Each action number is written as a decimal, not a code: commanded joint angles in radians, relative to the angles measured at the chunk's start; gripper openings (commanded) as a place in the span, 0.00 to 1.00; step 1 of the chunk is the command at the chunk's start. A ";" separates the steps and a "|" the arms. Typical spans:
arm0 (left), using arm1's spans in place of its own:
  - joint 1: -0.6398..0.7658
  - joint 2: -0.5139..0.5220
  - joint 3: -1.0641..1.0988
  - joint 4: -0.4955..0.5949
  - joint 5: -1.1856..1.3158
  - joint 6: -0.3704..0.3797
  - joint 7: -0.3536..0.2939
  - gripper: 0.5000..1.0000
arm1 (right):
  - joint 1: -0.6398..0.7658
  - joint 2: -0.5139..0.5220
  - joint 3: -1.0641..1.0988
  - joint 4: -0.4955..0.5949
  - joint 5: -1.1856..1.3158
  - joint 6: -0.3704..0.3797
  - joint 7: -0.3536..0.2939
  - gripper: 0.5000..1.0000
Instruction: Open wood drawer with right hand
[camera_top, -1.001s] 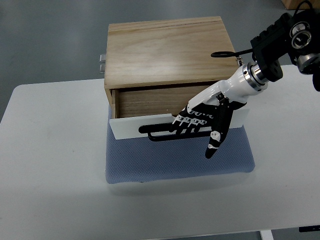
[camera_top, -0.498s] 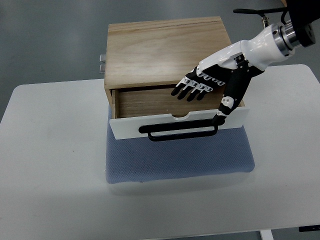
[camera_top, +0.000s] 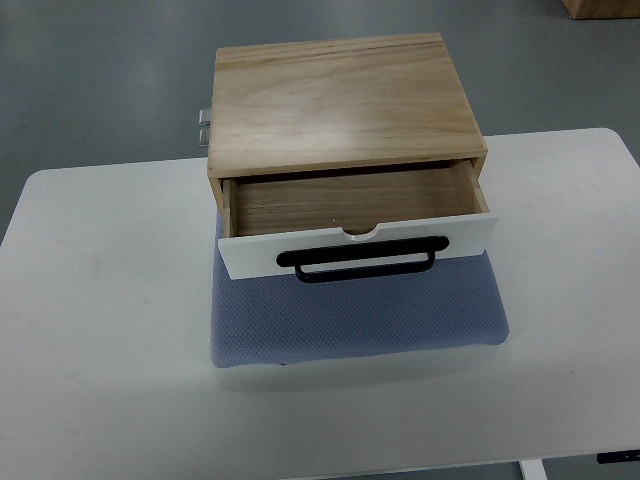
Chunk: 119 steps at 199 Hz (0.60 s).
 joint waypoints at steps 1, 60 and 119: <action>0.000 0.000 0.000 0.000 0.000 0.000 0.000 1.00 | -0.161 0.039 0.165 -0.087 -0.001 -0.094 0.012 0.89; 0.000 0.000 0.000 0.000 0.000 0.000 0.000 1.00 | -0.416 0.222 0.449 -0.397 -0.005 -0.175 0.081 0.89; 0.000 0.000 0.000 0.000 0.000 0.000 0.000 1.00 | -0.580 0.386 0.561 -0.687 -0.015 -0.177 0.114 0.89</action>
